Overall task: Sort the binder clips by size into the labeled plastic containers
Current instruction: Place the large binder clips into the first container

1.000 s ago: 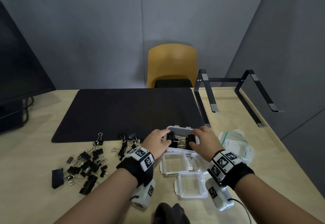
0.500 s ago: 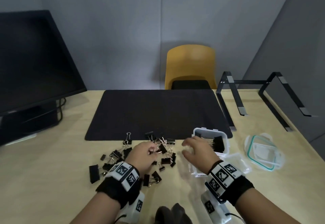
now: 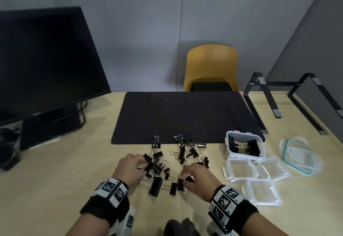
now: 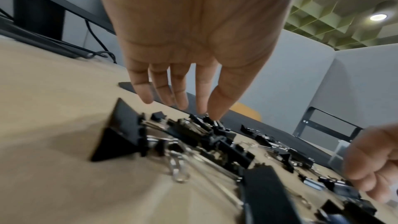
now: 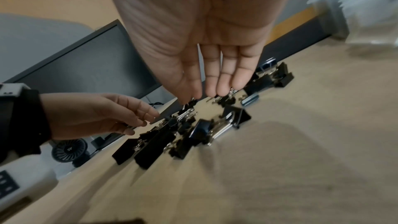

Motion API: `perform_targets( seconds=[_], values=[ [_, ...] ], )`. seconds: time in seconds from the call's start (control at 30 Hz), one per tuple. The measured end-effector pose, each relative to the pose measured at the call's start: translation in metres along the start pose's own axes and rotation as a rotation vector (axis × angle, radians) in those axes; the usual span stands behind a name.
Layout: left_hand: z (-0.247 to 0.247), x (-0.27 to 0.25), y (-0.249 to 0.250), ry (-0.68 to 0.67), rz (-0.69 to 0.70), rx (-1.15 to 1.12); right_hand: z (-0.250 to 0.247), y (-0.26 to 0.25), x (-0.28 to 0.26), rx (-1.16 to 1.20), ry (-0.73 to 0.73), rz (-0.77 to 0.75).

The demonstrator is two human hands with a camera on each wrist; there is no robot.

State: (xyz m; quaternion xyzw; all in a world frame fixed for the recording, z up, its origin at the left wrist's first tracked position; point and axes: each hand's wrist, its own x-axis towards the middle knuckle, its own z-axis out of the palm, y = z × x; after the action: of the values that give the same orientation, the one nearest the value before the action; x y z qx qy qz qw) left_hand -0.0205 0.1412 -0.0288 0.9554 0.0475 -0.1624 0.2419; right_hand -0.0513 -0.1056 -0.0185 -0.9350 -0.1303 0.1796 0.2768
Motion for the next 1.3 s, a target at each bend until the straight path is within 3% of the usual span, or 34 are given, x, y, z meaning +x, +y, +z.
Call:
perform_targets(
  seconds=[0.23,0.47,0.73,0.93,1.1,1.3],
  values=[
    [-0.015,-0.003,-0.039,-0.02,-0.064,0.028,0.029,-0.03,0.01,-0.125,-0.042,-0.022],
    [-0.017,-0.01,-0.051,-0.173,-0.078,-0.003,0.043,-0.054,0.018,-0.234,-0.008,-0.021],
    [-0.02,-0.003,-0.048,-0.139,0.007,0.091,0.046,-0.06,0.023,-0.318,0.004,-0.018],
    [-0.038,0.0,-0.038,-0.124,0.051,0.056,0.031,-0.055,0.022,-0.221,0.046,0.041],
    [-0.051,0.001,-0.027,-0.143,0.075,-0.039,0.016,-0.047,0.023,-0.001,-0.004,0.129],
    [-0.059,0.003,-0.011,-0.135,0.104,-0.175,-0.001,-0.031,0.016,0.128,0.028,0.132]
  ],
)
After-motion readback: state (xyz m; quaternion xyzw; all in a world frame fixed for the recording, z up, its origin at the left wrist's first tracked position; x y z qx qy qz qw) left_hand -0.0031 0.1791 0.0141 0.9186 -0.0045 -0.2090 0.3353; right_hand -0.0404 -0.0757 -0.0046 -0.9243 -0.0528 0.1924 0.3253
